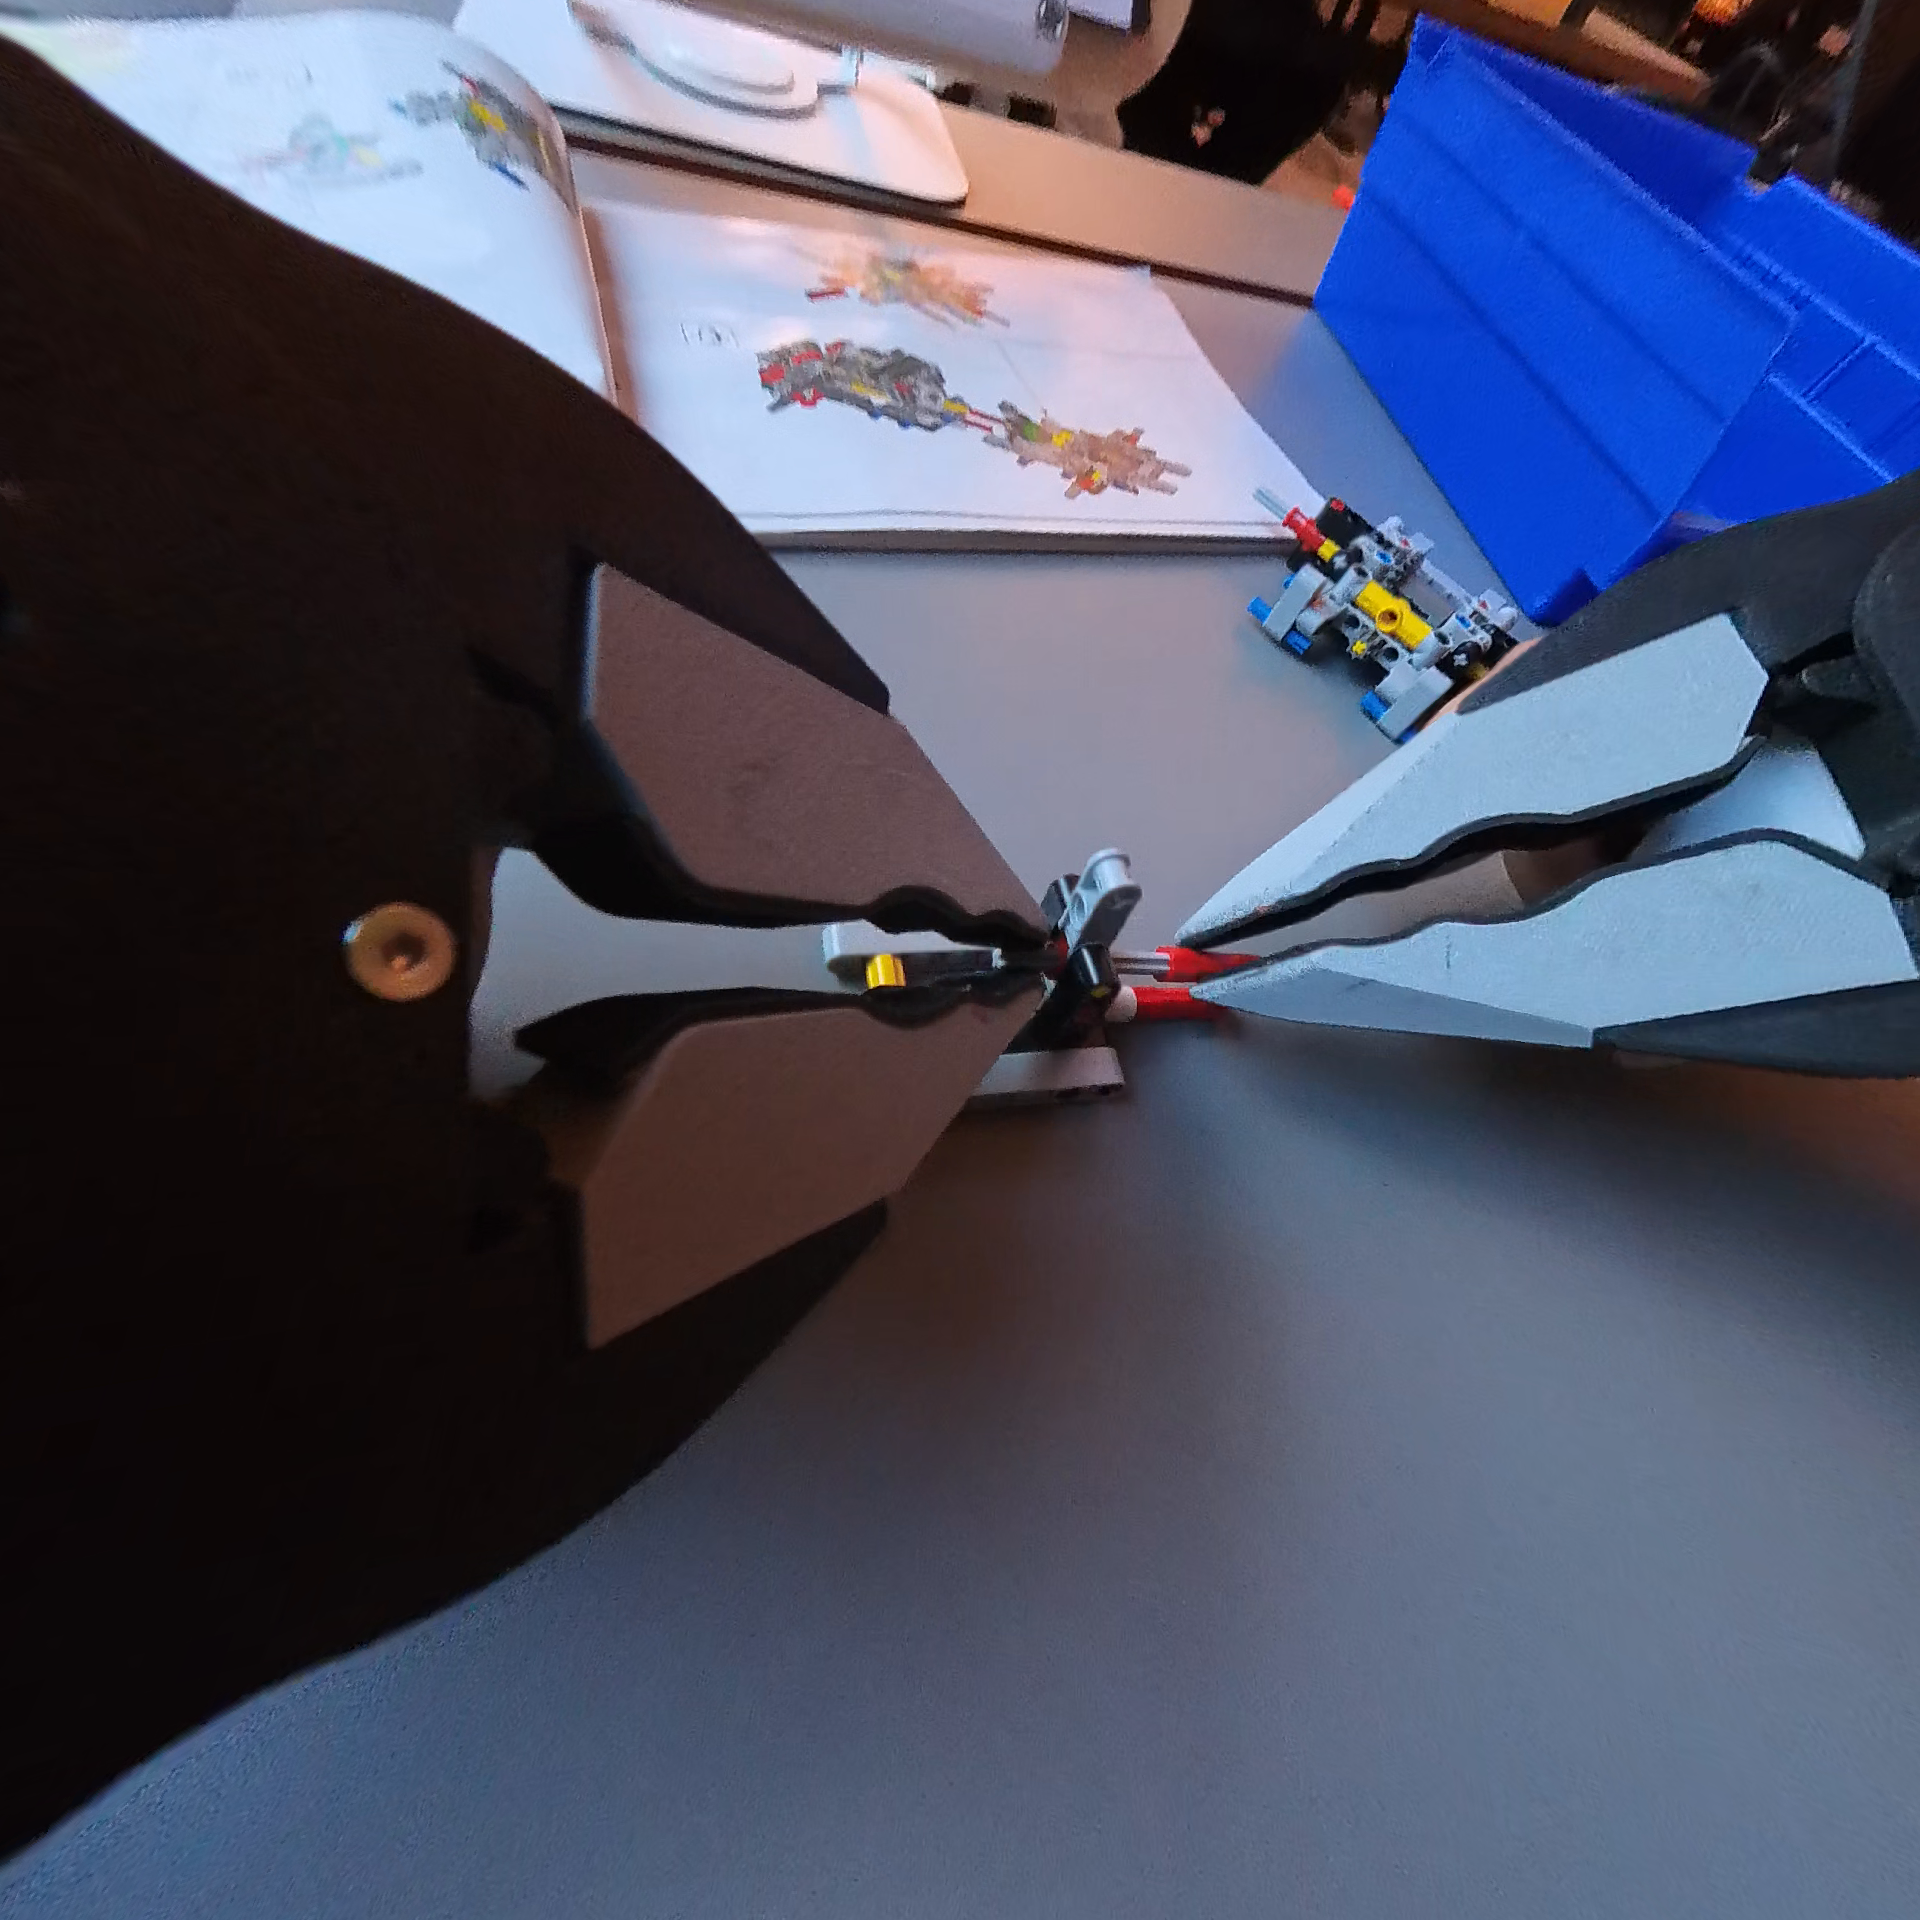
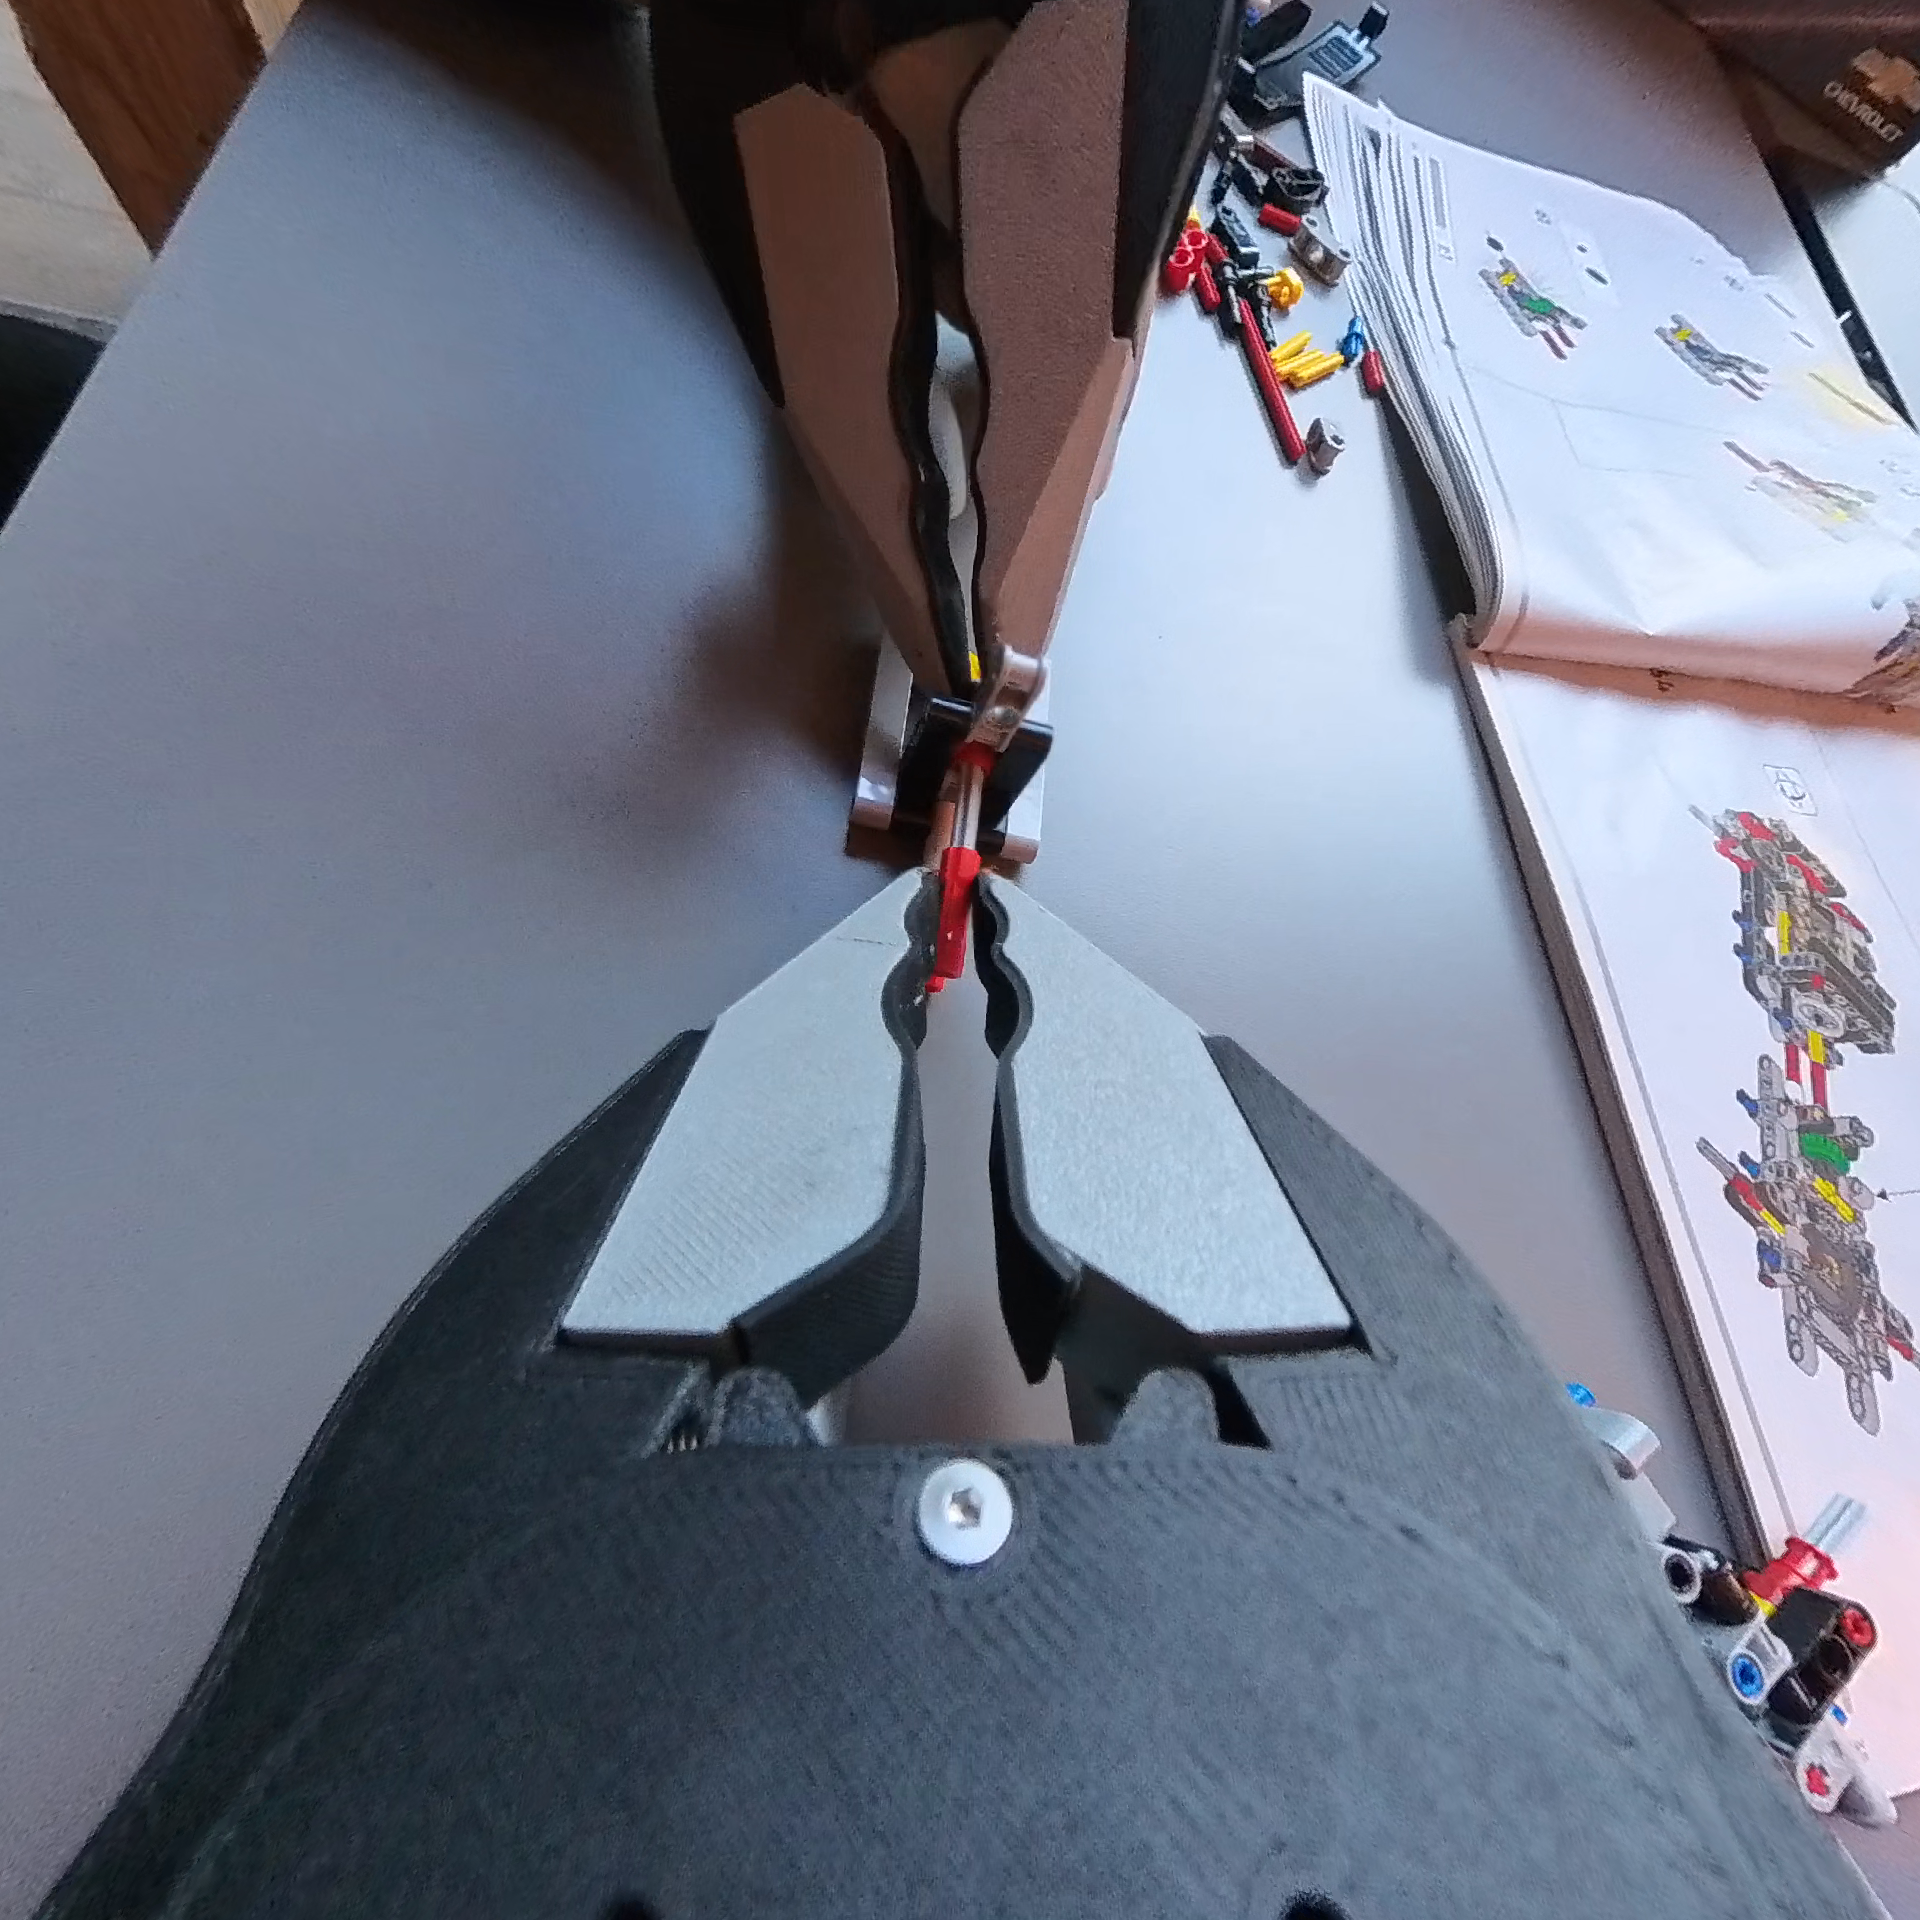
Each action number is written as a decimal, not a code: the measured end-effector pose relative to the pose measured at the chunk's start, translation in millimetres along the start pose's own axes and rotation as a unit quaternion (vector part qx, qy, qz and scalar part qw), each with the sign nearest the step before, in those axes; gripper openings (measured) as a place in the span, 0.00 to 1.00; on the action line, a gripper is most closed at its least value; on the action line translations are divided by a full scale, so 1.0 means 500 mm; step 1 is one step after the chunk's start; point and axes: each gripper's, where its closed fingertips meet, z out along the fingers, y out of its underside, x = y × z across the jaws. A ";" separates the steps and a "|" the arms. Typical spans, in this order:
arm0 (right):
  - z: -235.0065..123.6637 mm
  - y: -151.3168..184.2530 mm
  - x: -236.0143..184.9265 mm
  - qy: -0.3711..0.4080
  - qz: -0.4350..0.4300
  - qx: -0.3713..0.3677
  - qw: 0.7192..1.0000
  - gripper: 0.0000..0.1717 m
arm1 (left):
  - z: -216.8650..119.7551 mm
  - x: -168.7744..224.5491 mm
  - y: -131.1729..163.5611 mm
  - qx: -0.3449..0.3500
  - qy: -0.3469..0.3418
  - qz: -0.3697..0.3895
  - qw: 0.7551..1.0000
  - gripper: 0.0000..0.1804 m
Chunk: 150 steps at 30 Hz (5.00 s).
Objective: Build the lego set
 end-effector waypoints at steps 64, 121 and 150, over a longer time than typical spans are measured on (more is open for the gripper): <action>0.002 0.003 -0.015 0.000 -0.032 -0.031 0.999 0.01 | 0.000 0.018 -0.011 0.019 0.073 -0.124 0.989 0.00; -0.015 -0.005 -0.039 -0.049 0.032 -0.015 0.998 0.07 | 0.009 0.038 -0.024 0.011 0.084 -0.110 0.990 0.00; 0.004 0.017 -0.022 -0.005 -0.038 -0.089 0.995 0.02 | 0.009 0.027 -0.032 0.015 0.101 -0.189 0.977 0.00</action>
